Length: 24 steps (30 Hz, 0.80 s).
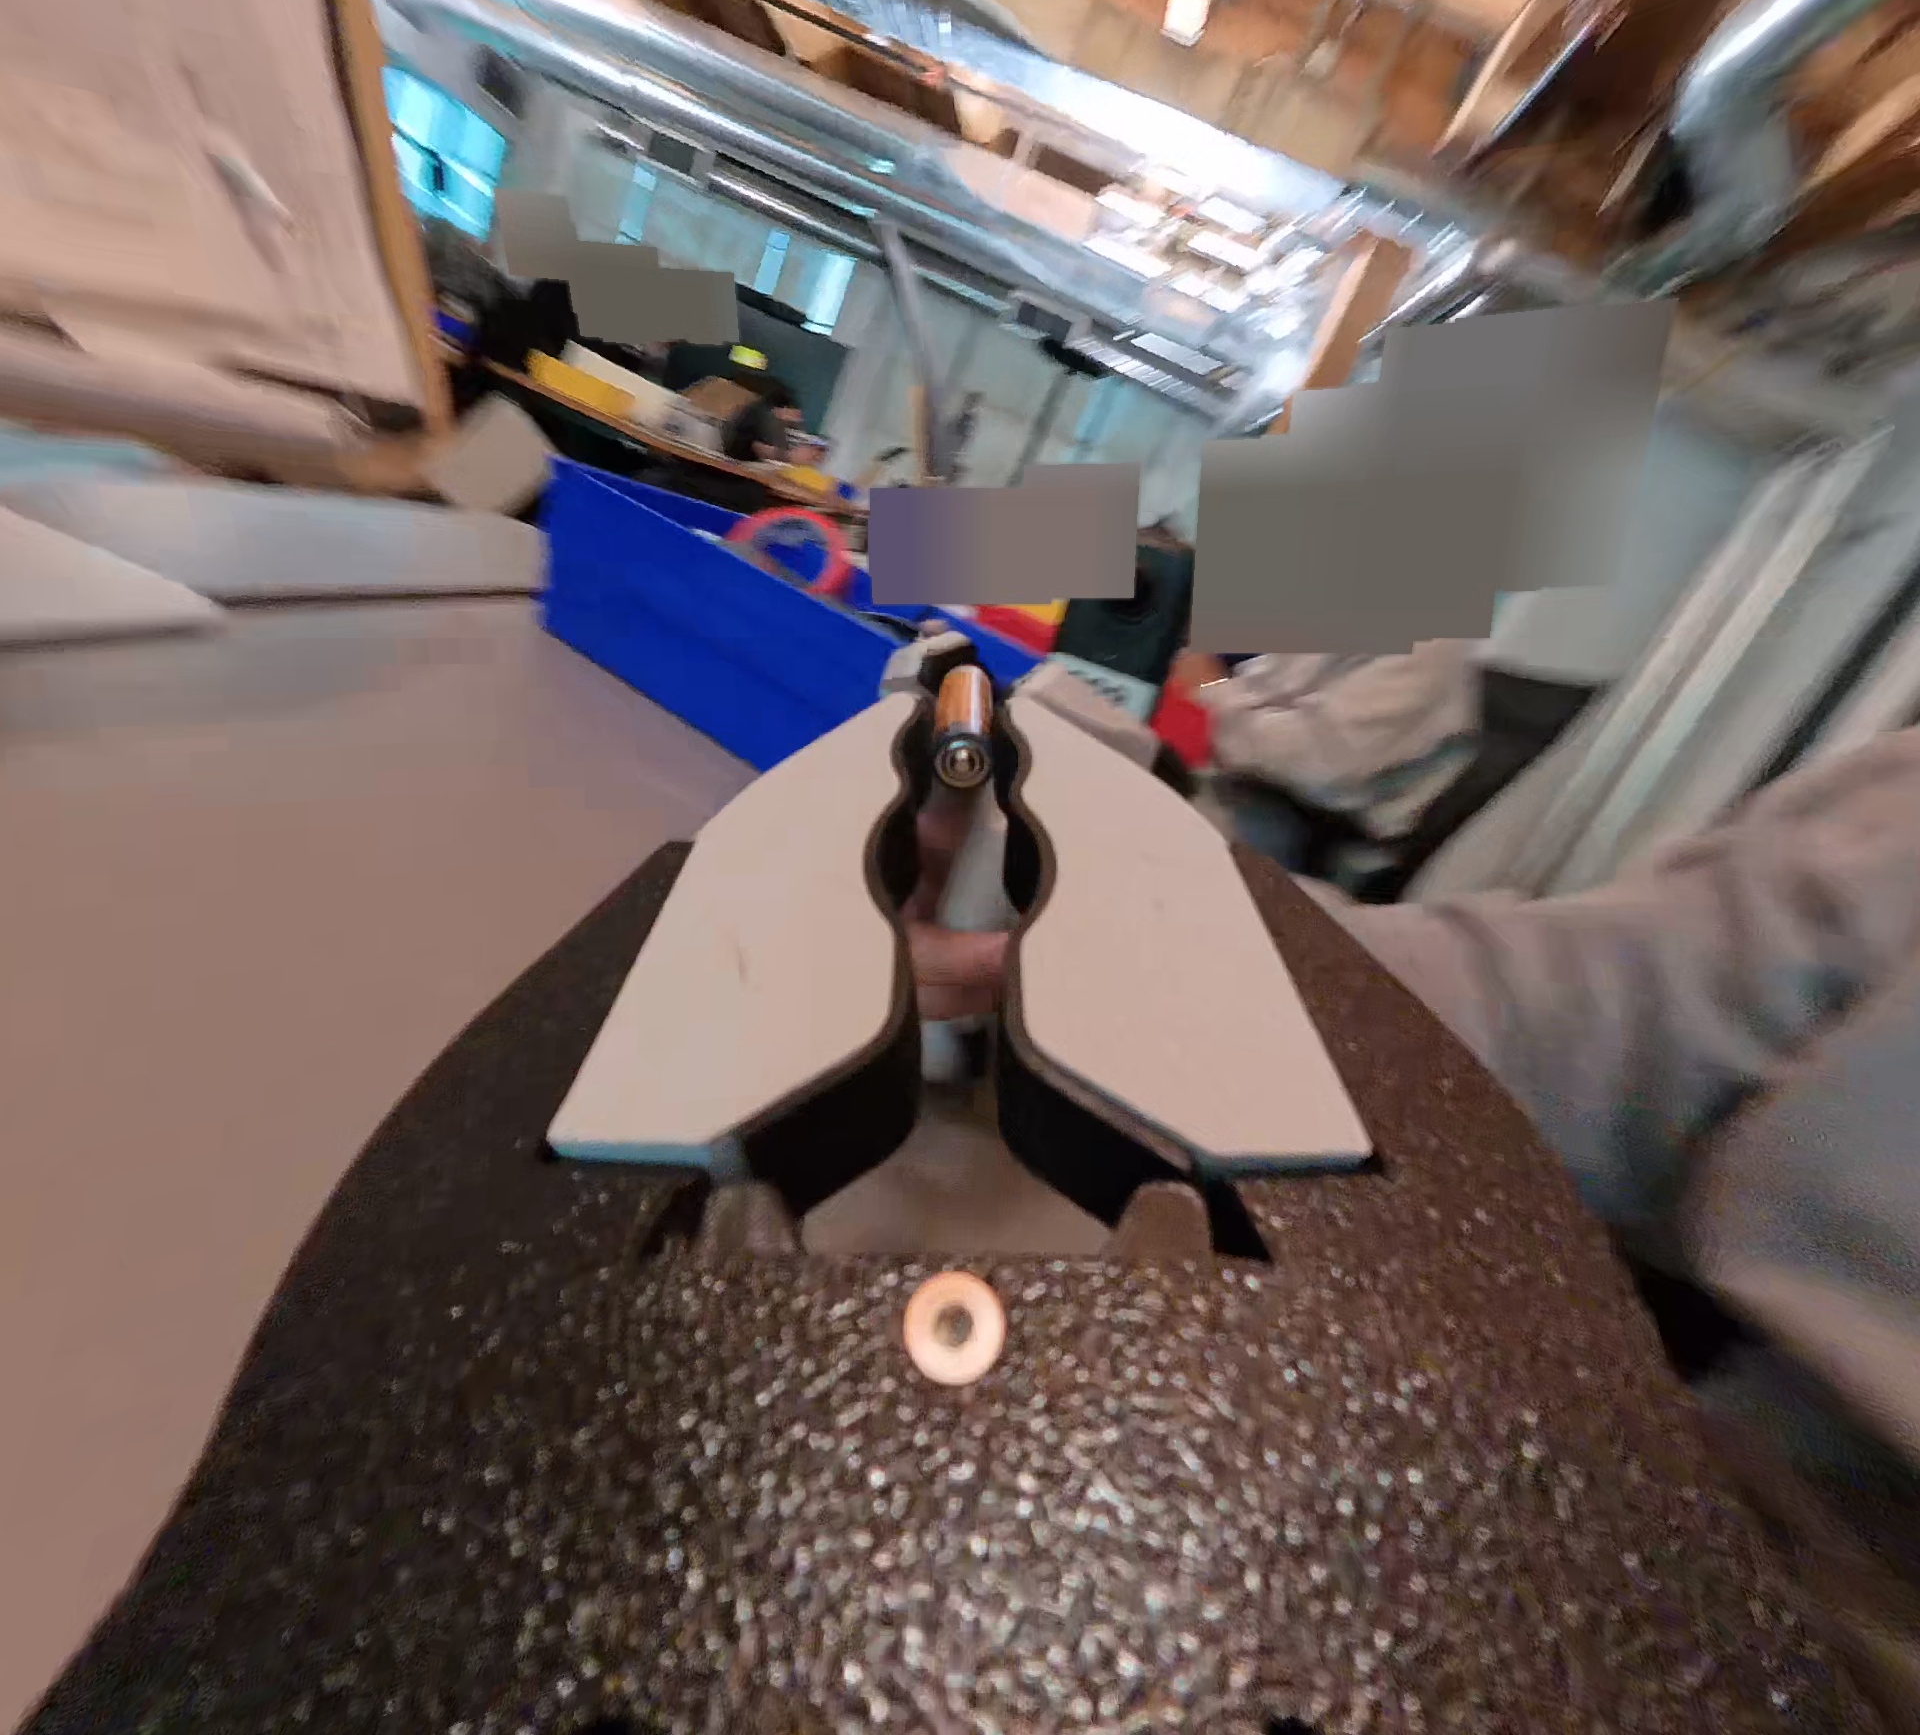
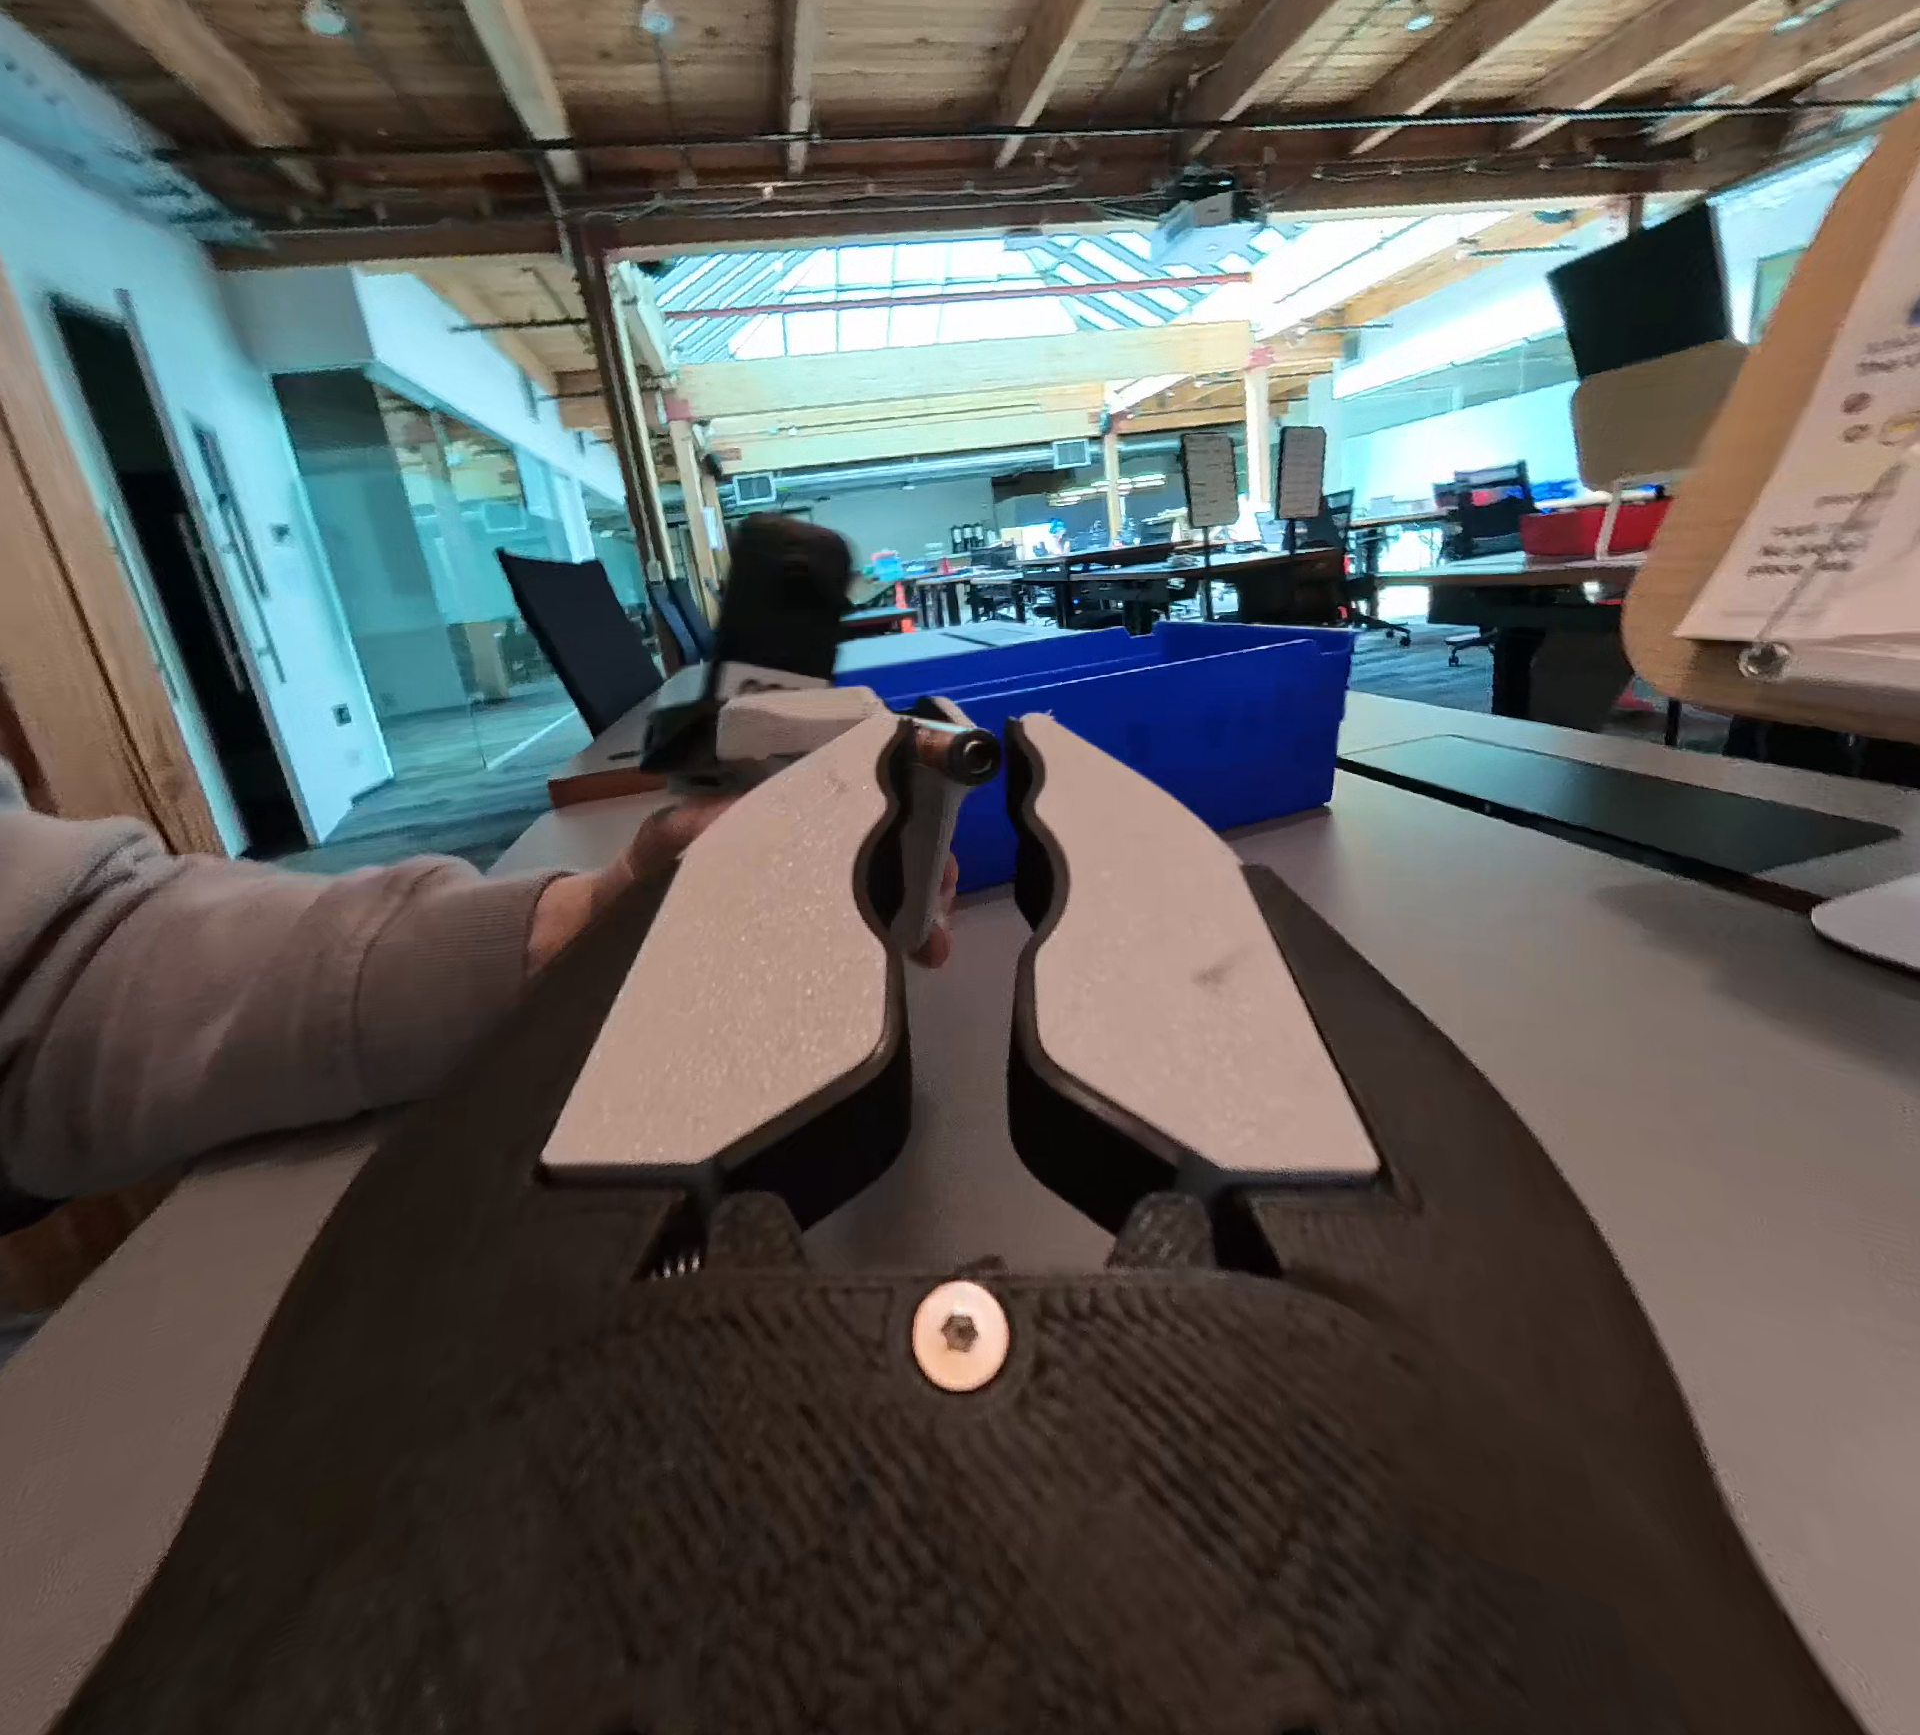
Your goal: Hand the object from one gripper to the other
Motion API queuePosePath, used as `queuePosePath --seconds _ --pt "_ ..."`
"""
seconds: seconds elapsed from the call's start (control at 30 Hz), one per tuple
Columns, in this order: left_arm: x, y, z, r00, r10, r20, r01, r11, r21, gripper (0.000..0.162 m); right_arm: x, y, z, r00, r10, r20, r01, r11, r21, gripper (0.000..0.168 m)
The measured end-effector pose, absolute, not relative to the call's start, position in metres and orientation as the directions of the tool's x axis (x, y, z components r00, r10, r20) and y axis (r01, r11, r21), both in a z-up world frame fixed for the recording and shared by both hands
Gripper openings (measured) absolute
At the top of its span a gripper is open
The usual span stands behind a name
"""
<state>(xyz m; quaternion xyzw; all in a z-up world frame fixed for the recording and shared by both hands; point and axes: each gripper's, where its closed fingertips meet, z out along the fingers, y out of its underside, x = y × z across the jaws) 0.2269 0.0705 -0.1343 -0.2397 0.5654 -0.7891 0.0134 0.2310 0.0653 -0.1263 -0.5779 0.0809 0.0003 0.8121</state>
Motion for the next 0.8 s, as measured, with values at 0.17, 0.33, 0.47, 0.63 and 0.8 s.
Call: queuePosePath --seconds 0.17,0.33,0.47,0.63,0.8 --pt "0.228 0.084 -0.125 -0.758 -0.597 -0.261 0.329 -0.005 -0.944 0.01 0.232 0.075 -0.139 0.864 0.07 -0.499 -0.502 0.206 -0.84 0.05" --pt "0.211 0.061 -0.139 -0.653 -0.468 -0.595 0.549 0.248 -0.798 0.01 0.209 0.069 -0.13 0.628 0.379 -0.679 -0.759 0.106 -0.643 0.04" --pt "0.208 0.059 -0.14 -0.65 -0.446 -0.615 0.57 0.249 -0.783 0.01 0.202 0.065 -0.139 0.633 0.376 -0.677 -0.742 0.046 -0.668 0.028" --pt "0.204 0.057 -0.141 -0.664 -0.424 -0.616 0.577 0.234 -0.783 0.011 0.2 0.06 -0.14 0.602 0.402 -0.69 -0.764 0.041 -0.643 0.013" --pt "0.203 0.055 -0.143 -0.672 -0.412 -0.615 0.575 0.234 -0.784 0.011 0.198 0.06 -0.142 0.58 0.417 -0.7 -0.777 0.025 -0.629 0.01"
